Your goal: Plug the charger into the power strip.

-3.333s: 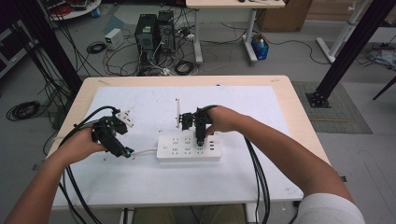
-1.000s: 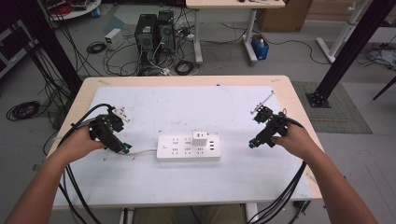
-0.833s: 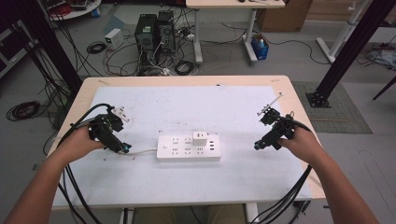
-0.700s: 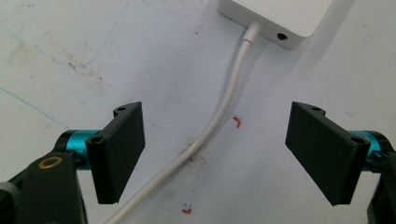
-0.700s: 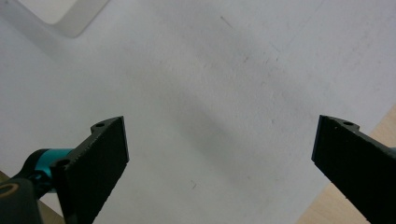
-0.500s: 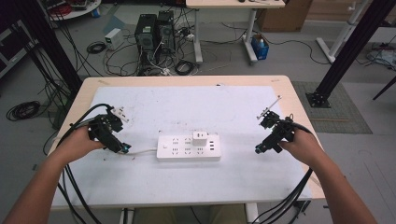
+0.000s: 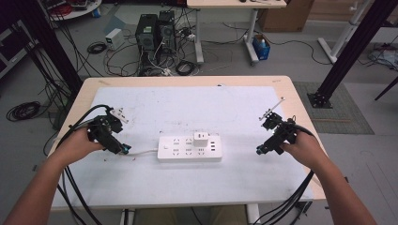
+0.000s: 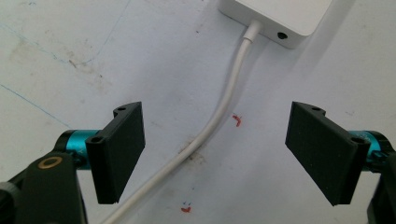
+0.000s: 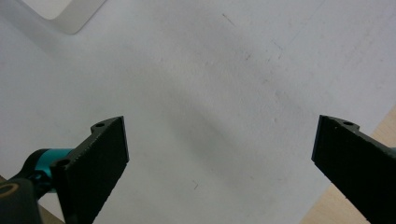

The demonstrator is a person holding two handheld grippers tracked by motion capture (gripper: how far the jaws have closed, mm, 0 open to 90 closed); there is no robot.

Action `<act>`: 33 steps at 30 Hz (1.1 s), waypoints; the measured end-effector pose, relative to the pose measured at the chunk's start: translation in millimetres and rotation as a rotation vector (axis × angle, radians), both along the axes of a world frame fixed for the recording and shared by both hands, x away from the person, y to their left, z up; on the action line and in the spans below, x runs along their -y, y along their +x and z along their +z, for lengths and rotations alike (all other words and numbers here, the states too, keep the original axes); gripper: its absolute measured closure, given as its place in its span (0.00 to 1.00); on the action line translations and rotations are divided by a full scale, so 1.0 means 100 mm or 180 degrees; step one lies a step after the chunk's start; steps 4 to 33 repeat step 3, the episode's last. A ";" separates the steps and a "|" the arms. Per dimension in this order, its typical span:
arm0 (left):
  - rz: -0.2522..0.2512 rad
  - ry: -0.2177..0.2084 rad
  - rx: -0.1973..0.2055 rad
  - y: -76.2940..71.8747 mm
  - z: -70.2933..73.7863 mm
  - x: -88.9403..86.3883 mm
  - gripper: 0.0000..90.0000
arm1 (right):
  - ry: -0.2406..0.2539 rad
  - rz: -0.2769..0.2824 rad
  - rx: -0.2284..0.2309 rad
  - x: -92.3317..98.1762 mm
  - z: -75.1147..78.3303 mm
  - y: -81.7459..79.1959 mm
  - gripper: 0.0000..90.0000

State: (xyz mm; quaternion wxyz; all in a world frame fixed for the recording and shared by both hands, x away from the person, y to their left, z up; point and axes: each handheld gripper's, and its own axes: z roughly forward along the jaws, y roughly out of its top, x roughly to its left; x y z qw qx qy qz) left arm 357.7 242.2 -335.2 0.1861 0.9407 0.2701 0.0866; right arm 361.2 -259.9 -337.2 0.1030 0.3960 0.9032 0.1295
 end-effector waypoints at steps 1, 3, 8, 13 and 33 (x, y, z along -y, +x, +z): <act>0.0022 -0.0025 0.0000 0.00 -0.01 0.00 0.22 | 0.0013 0.0005 0.0004 0.00 0.00 0.00 0.04; 0.0024 -0.0005 -0.0007 0.02 -0.02 -0.02 0.22 | 0.0022 0.0012 0.0009 0.01 0.00 0.01 0.04; 0.0024 -0.0005 -0.0007 0.02 -0.02 -0.02 0.22 | 0.0022 0.0012 0.0009 0.01 0.00 0.01 0.04; 0.0024 -0.0005 -0.0007 0.02 -0.02 -0.02 0.22 | 0.0022 0.0012 0.0009 0.01 0.00 0.01 0.04; 0.0024 -0.0005 -0.0007 0.02 -0.02 -0.02 0.22 | 0.0022 0.0012 0.0009 0.01 0.00 0.01 0.04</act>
